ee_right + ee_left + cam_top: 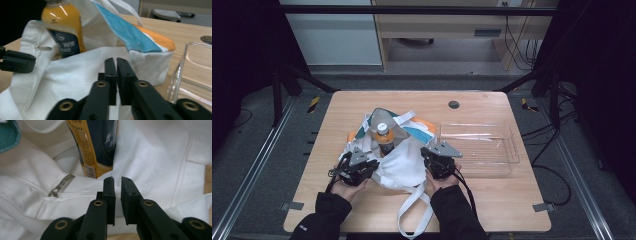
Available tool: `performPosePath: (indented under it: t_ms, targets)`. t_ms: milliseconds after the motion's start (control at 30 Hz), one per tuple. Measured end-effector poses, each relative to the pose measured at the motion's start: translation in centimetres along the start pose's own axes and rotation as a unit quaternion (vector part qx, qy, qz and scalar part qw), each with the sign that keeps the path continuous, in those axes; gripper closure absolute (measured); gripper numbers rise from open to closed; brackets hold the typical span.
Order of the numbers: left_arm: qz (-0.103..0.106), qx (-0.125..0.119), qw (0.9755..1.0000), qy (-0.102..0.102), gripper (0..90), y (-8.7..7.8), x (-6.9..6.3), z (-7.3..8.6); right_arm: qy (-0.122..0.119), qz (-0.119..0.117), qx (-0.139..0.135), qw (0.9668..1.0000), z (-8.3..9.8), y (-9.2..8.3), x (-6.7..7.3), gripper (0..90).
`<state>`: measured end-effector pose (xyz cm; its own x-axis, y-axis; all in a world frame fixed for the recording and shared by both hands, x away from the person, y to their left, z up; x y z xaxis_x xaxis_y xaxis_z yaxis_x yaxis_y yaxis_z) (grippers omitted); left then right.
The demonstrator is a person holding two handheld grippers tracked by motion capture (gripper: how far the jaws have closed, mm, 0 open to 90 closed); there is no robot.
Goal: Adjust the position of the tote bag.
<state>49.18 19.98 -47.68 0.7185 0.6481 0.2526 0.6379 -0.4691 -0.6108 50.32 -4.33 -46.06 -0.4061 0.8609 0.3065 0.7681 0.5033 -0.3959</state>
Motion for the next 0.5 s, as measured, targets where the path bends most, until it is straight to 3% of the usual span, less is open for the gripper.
performPosePath:
  t_ms: [500]
  targets:
    - [-0.034, -0.067, 0.9965, -0.038, 58.8, -3.2, 1.5, -1.2, -0.032, -0.051, 0.007, 0.9982, -0.3, -3.4, -0.1, 60.6]
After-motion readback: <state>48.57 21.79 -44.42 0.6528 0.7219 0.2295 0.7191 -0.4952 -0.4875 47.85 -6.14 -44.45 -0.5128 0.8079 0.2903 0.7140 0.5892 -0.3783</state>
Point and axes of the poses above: each handheld gripper's, and its own axes: y roughly forward along the jaws, z roughly out of its underside, x roughly to its left, the point moved 4 cm from there along y, roughly forward along the jaws, and after that the axes turned 15 degrees about y, right-handed, at the moved point
